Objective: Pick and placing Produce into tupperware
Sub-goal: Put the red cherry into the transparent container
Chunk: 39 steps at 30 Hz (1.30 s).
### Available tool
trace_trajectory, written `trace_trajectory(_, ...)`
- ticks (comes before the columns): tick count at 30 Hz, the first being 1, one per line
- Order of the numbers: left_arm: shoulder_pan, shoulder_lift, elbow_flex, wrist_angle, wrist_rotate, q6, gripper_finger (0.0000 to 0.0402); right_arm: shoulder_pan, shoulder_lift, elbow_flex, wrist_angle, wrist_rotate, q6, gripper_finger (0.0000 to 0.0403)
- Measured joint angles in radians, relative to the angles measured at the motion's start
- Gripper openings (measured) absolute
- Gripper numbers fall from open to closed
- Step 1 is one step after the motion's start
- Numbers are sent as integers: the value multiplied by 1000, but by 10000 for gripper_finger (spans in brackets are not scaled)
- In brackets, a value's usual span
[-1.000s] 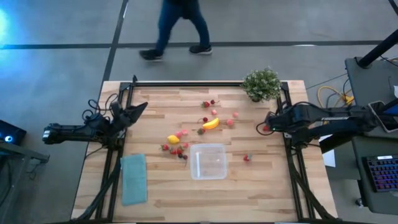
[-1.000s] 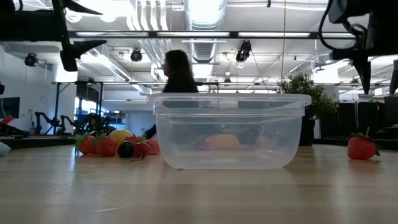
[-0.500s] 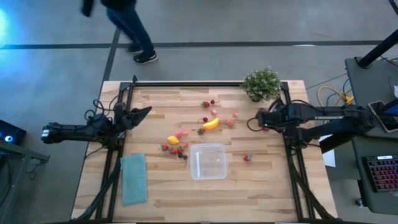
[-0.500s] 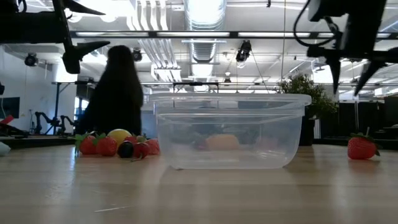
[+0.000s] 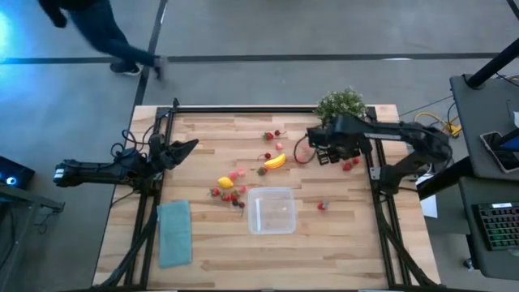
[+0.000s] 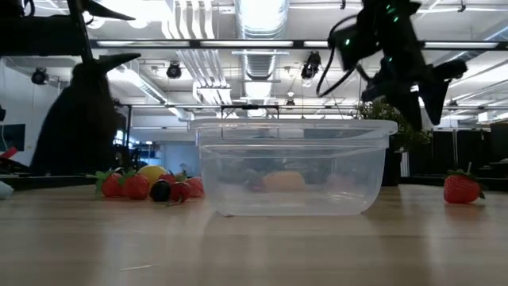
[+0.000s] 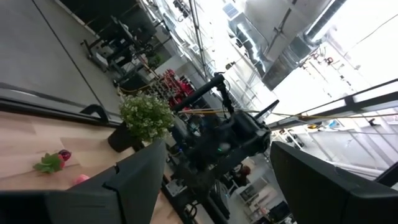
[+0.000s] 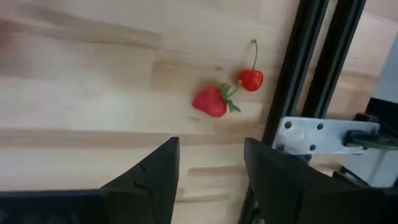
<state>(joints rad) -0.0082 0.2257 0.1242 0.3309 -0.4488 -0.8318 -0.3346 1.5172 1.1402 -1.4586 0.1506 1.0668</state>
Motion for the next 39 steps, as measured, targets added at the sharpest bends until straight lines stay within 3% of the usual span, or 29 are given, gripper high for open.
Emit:
trace_trajectory(7, 0, 13, 0, 0, 0, 0, 276, -187, 88, -40, 31, -20, -76, 171)
trace_trajectory(13, 0, 18, 0, 0, 0, 0, 276, -275, 54, -153, 155, -107, -84, 169)
trace_trajectory(23, 0, 21, 0, 0, 0, 1, 276, -315, -104, -334, 211, -94, 55, 169)
trace_trajectory(30, 0, 29, 0, 0, 0, 1, 276, -308, -195, -404, 278, -18, 192, 169)
trace_trajectory(35, 0, 27, 0, 0, 0, 1, 276, -264, -263, -406, 280, 106, 172, 169)
trace_trajectory(39, 0, 29, 0, 0, 0, 1, 276, -259, -303, -428, 302, 114, 148, 169)
